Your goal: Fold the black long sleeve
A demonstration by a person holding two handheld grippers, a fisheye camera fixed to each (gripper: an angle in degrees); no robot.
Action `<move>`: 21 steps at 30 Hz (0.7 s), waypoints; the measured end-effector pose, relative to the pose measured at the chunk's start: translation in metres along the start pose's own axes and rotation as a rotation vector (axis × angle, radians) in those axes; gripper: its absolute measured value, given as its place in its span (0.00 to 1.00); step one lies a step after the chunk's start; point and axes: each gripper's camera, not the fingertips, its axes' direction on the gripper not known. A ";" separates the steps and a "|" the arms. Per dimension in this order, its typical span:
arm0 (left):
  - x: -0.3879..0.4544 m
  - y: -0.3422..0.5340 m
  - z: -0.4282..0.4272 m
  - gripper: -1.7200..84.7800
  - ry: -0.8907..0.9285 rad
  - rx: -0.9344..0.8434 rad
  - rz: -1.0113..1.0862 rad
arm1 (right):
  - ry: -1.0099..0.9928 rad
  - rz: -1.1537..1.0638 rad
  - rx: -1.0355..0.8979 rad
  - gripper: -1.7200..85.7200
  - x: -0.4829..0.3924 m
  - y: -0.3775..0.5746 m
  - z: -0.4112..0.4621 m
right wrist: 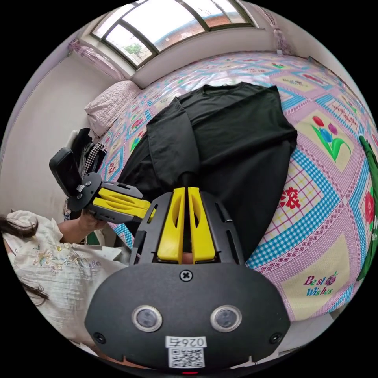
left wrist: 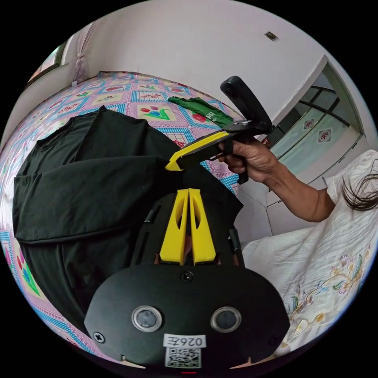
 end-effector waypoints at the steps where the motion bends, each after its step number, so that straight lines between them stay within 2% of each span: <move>1: -0.004 0.001 0.003 0.01 0.018 -0.006 -0.020 | -0.021 0.024 -0.023 0.00 0.007 0.001 0.003; 12: -0.030 0.031 -0.011 0.01 0.050 -0.001 -0.153 | -0.102 0.126 -0.102 0.03 0.030 0.038 0.015; 16: -0.066 0.045 -0.053 0.01 -0.055 0.081 -0.243 | -0.030 0.178 -0.048 0.06 0.020 0.054 -0.006; 21: -0.120 0.048 -0.103 0.01 -0.237 0.150 -0.320 | 0.072 0.102 0.109 0.07 -0.029 0.047 -0.030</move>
